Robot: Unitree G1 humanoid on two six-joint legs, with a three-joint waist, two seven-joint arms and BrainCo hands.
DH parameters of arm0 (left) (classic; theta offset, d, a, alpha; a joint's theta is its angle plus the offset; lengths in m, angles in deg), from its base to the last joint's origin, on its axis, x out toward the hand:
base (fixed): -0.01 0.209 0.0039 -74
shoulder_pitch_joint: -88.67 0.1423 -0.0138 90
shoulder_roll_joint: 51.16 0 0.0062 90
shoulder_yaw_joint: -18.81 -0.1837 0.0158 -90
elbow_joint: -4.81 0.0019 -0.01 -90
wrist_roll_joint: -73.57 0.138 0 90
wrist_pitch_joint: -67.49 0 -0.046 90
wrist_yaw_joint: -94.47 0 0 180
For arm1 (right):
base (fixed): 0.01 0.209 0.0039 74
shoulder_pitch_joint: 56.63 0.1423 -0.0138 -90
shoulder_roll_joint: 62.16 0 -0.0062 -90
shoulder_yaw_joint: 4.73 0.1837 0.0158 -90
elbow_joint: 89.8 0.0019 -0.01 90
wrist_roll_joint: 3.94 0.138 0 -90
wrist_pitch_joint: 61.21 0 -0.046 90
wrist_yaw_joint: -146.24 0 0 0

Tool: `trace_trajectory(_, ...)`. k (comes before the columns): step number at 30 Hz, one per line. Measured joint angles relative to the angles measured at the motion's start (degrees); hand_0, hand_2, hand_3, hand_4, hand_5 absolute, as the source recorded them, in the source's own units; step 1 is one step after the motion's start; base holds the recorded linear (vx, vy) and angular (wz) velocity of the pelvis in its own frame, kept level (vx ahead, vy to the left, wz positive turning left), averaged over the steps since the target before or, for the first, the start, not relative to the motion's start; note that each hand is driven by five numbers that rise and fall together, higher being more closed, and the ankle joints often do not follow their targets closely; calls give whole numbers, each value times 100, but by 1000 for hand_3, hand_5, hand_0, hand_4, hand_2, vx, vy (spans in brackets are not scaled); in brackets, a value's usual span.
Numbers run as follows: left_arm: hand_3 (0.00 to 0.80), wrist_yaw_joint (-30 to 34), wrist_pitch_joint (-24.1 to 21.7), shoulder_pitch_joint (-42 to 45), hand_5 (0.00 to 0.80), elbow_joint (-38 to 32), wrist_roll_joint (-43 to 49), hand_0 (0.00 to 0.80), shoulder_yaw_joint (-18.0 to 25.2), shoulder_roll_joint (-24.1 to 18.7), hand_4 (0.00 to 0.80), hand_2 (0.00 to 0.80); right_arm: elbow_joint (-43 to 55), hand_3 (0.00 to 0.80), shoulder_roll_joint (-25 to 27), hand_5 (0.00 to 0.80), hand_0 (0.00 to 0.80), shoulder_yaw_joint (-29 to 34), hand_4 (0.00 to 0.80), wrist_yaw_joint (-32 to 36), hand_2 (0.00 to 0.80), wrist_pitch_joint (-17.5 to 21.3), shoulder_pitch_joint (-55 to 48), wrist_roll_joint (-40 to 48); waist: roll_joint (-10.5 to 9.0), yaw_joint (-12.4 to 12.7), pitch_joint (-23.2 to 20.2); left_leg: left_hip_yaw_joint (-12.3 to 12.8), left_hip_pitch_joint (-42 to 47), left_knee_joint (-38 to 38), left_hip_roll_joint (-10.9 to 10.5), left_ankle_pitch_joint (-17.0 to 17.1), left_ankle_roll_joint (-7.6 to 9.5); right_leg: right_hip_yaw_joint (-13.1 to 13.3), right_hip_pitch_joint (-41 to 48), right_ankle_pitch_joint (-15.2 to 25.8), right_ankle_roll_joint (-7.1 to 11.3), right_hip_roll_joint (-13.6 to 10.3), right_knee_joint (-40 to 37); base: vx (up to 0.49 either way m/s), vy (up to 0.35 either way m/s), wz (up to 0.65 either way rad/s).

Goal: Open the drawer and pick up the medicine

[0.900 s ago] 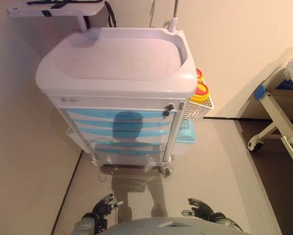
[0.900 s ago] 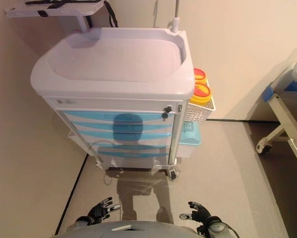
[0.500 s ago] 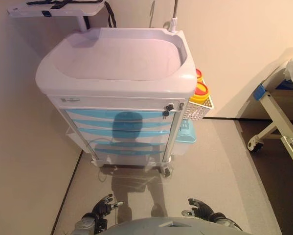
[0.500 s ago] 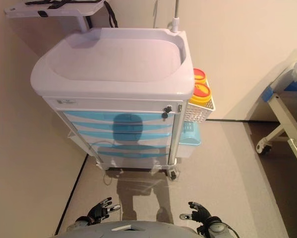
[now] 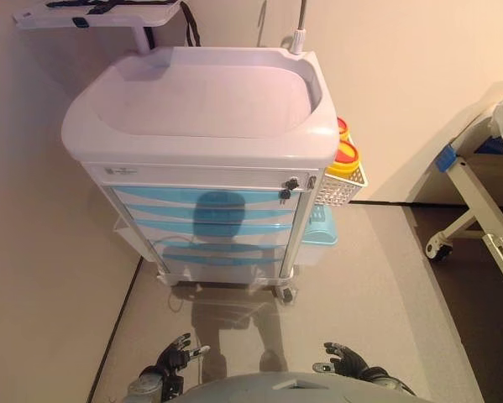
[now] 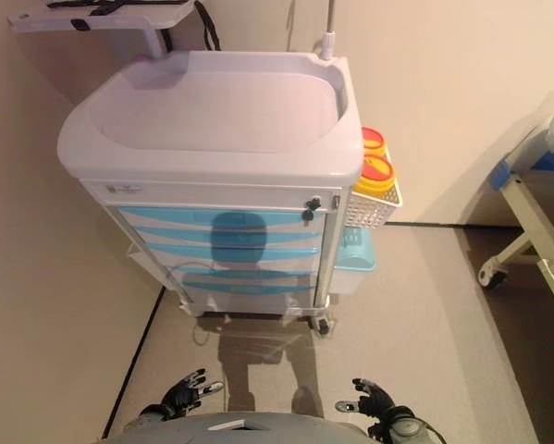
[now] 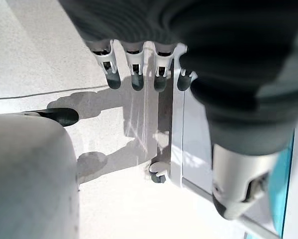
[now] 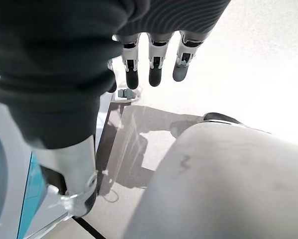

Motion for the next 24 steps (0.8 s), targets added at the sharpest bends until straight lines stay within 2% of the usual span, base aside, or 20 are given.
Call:
trace_trajectory(4, 0, -203, 0, -68, 0, 25, -228, 0, 65, -38, 0, 0, 1, 0, 38, 0, 0, -1, 0, -101, 0, 18, 7, -1, 21, -3, 182, -5, -174, 94, -7, 2, 3, -5, -171, -2, 0, -27, 108, 6, 57, 1)
trace_trajectory(8, 0, -323, -14, -199, 0, 22, -567, 0, 381, -123, 0, 0, 10, 0, 143, 0, 0, 1, 0, -162, 0, 23, 101, 19, 98, -11, 526, 4, -407, 292, -6, 4, 23, -2, -401, -10, 6, -68, 301, -38, 60, -1)
trace_trajectory(11, 0, -259, -144, -429, 0, -80, -997, 0, 504, -193, 0, 0, 38, 0, 234, 0, 0, 0, 0, -221, 0, 50, 370, 34, 141, 11, 819, 117, -892, 598, -26, -17, 51, 83, -992, -26, 26, -108, 716, -210, 80, -19)
trace_trajectory(15, 0, -80, -271, -979, 0, -660, -1818, 0, 632, -229, 0, 0, 152, 0, 337, 0, 0, -8, 0, -307, 0, 126, 858, 164, 65, 14, 1450, 325, -1648, 1258, -63, -87, 146, 93, -1839, -67, 25, -208, 1463, -218, 63, -17)
trace_trajectory(19, 0, 202, -500, -1633, 0, -1321, -2780, 0, 648, -230, 0, 0, 345, 0, 345, 0, 0, -43, 0, -486, 0, 123, 1170, 258, -84, -15, 1922, 538, -2528, 2061, -117, -289, 232, 262, -2762, -183, 58, -334, 2246, -104, 73, -12)
trace_trajectory(24, 0, 572, -639, -2055, 0, -2102, -3840, 0, 630, -154, 0, 0, 999, 0, 467, 0, 0, -73, 0, -988, 0, 130, 1286, 261, -125, -185, 2233, 686, -3457, 3105, -11, -615, 346, 423, -3595, -219, 77, -360, 2897, -34, 65, -19)
